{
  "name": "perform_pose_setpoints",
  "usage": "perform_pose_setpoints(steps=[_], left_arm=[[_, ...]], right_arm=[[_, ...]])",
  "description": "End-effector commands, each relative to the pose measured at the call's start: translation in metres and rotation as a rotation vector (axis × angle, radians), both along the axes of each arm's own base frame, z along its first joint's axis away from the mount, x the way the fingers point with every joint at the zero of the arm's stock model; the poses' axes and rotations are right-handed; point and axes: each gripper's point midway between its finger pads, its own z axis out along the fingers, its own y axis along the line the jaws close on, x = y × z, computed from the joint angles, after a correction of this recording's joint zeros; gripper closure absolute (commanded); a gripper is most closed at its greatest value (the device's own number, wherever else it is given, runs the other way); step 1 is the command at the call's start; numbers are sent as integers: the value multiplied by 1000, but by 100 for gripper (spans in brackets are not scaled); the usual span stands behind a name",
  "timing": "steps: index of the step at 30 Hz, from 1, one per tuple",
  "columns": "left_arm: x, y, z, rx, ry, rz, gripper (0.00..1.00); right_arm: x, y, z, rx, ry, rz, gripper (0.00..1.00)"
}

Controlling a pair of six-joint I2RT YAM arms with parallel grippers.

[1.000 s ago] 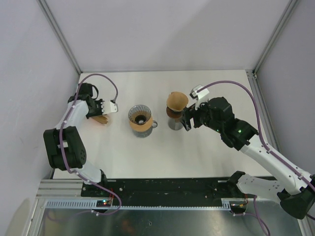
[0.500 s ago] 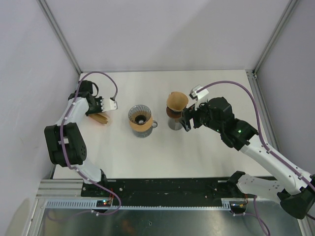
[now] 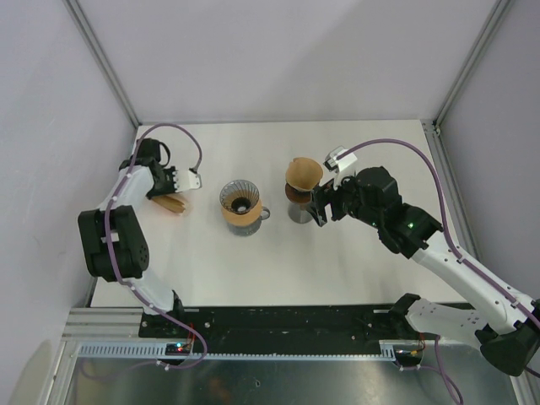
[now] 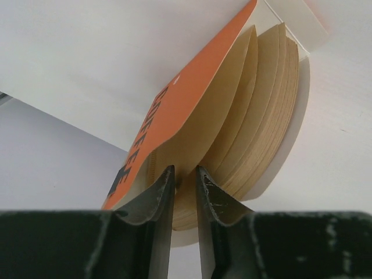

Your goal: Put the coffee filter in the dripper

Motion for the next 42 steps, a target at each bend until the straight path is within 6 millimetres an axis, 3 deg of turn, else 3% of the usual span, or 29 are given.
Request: perform_pose_setpoints(steps=[1, 8, 14, 28, 42], left_arm=[[12, 7, 7, 32, -29, 19, 76], [14, 7, 7, 32, -36, 22, 82], [11, 8, 10, 47, -40, 20, 99], [4, 7, 47, 102, -122, -20, 100], [-3, -3, 70, 127, -175, -72, 100]], right_arm=[[1, 0, 15, 31, -51, 12, 19], [0, 1, 15, 32, -51, 18, 18], [0, 1, 16, 36, -51, 21, 18], [1, 3, 17, 42, -52, 28, 18], [-1, 3, 20, 52, -58, 35, 17]])
